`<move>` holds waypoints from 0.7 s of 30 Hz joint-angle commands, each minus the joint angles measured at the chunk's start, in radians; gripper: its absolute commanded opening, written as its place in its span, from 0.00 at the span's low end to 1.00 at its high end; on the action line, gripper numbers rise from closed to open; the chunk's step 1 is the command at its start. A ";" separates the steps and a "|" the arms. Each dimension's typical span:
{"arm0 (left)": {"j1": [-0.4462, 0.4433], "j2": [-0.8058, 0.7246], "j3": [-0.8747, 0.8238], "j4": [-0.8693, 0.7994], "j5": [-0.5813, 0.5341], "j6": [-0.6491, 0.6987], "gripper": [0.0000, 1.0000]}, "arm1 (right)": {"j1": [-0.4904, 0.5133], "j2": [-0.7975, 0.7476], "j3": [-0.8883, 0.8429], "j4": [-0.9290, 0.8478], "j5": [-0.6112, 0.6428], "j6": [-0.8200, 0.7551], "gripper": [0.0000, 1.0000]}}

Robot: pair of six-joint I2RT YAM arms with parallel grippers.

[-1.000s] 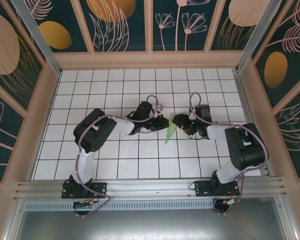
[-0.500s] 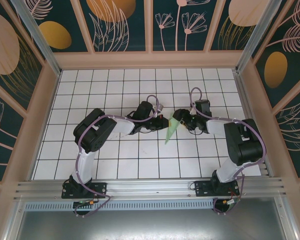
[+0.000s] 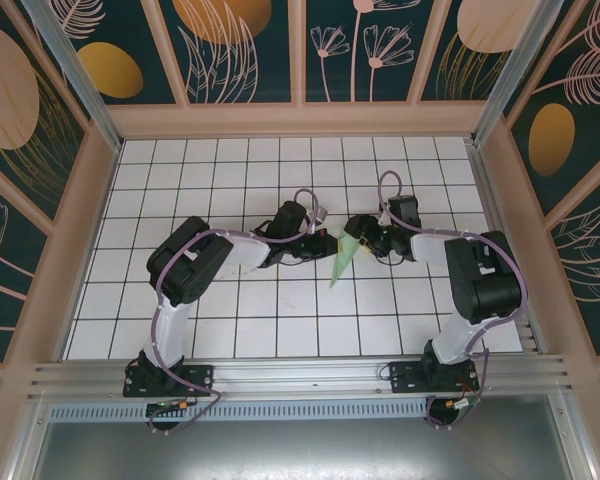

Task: Fold a paper plane with a square sheet of paper (fold left side to right side)
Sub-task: Fold the wing for the fifth time at the center of the table.

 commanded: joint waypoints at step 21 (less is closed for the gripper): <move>0.007 0.060 0.088 -0.144 -0.057 0.144 0.00 | 0.010 0.088 0.044 -0.126 0.046 -0.089 0.70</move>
